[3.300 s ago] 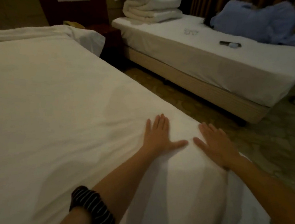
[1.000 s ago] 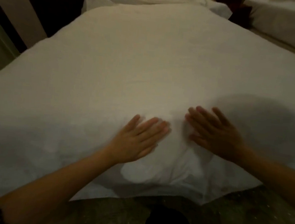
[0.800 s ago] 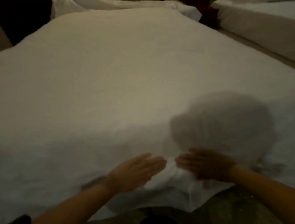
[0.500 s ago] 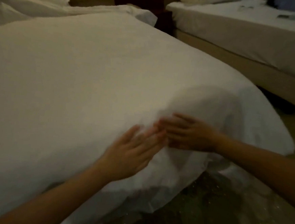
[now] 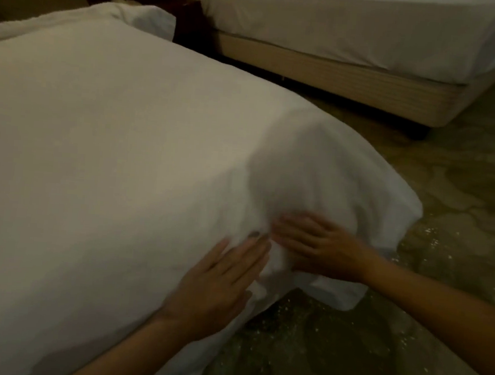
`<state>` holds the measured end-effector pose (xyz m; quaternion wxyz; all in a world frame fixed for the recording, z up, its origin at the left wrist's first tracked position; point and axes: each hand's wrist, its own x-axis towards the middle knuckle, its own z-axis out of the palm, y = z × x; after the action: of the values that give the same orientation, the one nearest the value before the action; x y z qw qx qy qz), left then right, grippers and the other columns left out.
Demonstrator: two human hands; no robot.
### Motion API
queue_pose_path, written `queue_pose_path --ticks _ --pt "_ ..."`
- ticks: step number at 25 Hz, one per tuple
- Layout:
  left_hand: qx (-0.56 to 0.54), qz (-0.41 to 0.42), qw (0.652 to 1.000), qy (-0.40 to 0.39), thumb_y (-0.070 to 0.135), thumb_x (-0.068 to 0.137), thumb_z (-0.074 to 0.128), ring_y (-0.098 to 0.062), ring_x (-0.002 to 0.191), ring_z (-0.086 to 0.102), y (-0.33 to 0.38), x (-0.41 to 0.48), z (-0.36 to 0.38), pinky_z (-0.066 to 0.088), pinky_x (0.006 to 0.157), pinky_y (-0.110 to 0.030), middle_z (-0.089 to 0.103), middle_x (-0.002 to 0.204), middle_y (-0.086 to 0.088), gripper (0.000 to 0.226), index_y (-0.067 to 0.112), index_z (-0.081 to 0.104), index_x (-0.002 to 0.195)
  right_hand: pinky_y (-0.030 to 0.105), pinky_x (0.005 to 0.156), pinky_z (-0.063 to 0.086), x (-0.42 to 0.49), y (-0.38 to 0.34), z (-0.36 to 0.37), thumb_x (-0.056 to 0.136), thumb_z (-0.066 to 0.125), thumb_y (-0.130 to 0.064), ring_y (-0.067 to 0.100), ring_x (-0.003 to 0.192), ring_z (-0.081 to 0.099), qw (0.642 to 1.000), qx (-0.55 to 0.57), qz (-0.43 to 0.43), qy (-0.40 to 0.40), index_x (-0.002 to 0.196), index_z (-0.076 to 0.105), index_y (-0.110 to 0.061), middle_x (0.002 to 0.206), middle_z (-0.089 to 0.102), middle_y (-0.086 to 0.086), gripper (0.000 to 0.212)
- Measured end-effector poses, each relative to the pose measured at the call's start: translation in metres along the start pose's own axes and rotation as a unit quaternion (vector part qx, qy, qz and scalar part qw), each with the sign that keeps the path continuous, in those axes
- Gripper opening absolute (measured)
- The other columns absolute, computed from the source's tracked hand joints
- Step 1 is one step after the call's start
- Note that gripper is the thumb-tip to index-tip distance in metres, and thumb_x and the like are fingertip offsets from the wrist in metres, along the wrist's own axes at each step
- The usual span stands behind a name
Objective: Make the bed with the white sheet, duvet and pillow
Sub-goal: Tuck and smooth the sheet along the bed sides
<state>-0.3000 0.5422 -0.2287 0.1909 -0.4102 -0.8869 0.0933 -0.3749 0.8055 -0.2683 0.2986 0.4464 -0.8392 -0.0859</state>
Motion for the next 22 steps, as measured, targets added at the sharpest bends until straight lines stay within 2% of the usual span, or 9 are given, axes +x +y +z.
queue_pose_path --ticks 3,6,8,11,13,15,17,20,22 --pt "0.047 -0.044 0.997 0.032 0.034 0.094 0.043 -0.023 0.14 0.025 -0.01 0.048 0.001 0.012 0.116 -0.043 0.03 0.151 -0.008 0.056 0.008 0.037 0.143 0.036 0.118 -0.004 -0.014 0.041 -0.003 0.092 0.031 -0.059 0.02 0.146 -0.001 0.987 -0.001 0.158 -0.035 0.15 0.015 -0.013 0.153 0.021 0.007 0.076" --pt "0.055 0.009 0.994 -0.097 0.036 0.087 0.06 -0.023 0.141 0.024 -0.005 0.067 0.038 0.008 0.118 -0.04 0.034 0.151 -0.011 0.067 0.005 0.039 0.143 0.041 0.117 -0.001 -0.038 0.039 0.028 0.081 0.031 -0.069 0.026 0.144 0.011 0.98 0.003 0.106 -0.168 0.151 -0.004 -0.015 0.155 0.014 0.006 0.095" --pt "0.004 0.033 0.988 -0.149 0.035 0.084 0.062 -0.021 0.139 0.031 0.01 0.067 0.054 0.01 0.118 -0.038 0.039 0.148 -0.009 0.065 0.008 0.045 0.14 0.043 0.115 0.002 -0.053 0.029 0.04 0.079 0.033 -0.069 0.026 0.141 0.017 0.976 0.024 0.105 -0.191 0.151 -0.004 -0.017 0.154 0.016 0.005 0.097" --pt "-0.052 0.064 0.991 -0.106 0.039 0.088 0.051 -0.02 0.138 0.034 0.027 0.075 0.043 0.014 0.117 -0.041 0.042 0.147 -0.005 0.058 0.013 0.047 0.14 0.045 0.116 0.011 -0.061 0.039 0.025 0.087 0.04 -0.057 0.025 0.141 0.019 0.99 0.08 0.094 -0.074 0.151 0.014 -0.019 0.152 0.025 0.007 0.079" --pt "-0.108 0.018 0.994 0.004 0.039 0.09 0.053 -0.02 0.138 0.034 0.023 0.092 0.01 0.02 0.116 -0.042 0.042 0.147 -0.005 0.056 0.012 0.048 0.139 0.045 0.115 0.022 -0.045 0.058 -0.001 0.09 0.05 -0.045 0.026 0.138 0.03 0.977 0.162 0.13 0.046 0.141 0.033 -0.014 0.146 0.036 0.012 0.063" --pt "-0.125 -0.057 0.985 0.101 0.044 0.089 0.053 -0.02 0.138 0.034 0.007 0.11 -0.031 0.022 0.115 -0.041 0.041 0.146 -0.005 0.059 0.012 0.047 0.139 0.041 0.116 0.023 -0.014 0.076 -0.028 0.09 0.053 -0.041 0.025 0.136 0.034 0.957 0.205 0.17 0.115 0.136 0.038 -0.012 0.144 0.037 0.011 0.056" --pt "-0.102 -0.137 0.982 0.076 0.059 0.086 0.046 -0.019 0.142 0.024 -0.022 0.129 -0.059 0.018 0.116 -0.038 0.03 0.152 -0.006 0.077 0.012 0.032 0.145 0.034 0.119 0.014 0.03 0.091 -0.052 0.092 0.049 -0.041 0.022 0.139 0.028 0.944 0.244 0.2 0.096 0.14 0.036 -0.014 0.148 0.035 0.01 0.056" --pt "-0.108 -0.258 0.957 -0.082 0.09 0.07 0.02 -0.018 0.146 -0.004 -0.072 0.155 -0.076 0.003 0.119 -0.034 -0.007 0.156 -0.002 0.111 0.016 -0.005 0.149 0.021 0.115 -0.012 0.095 0.101 -0.072 0.097 0.034 -0.045 0.016 0.144 0.012 0.921 0.297 0.25 -0.022 0.149 0.025 -0.017 0.157 0.021 0.004 0.06" --pt "-0.095 -0.255 0.95 -0.153 0.096 0.057 0.005 -0.015 0.143 -0.02 -0.093 0.161 -0.076 -0.009 0.117 -0.034 -0.025 0.153 0.001 0.117 0.019 -0.024 0.142 0.021 0.111 -0.018 0.122 0.102 -0.07 0.096 0.01 -0.055 0.013 0.146 0.0 0.908 0.303 0.277 -0.086 0.152 0.014 -0.018 0.16 0.008 0.0 0.066"
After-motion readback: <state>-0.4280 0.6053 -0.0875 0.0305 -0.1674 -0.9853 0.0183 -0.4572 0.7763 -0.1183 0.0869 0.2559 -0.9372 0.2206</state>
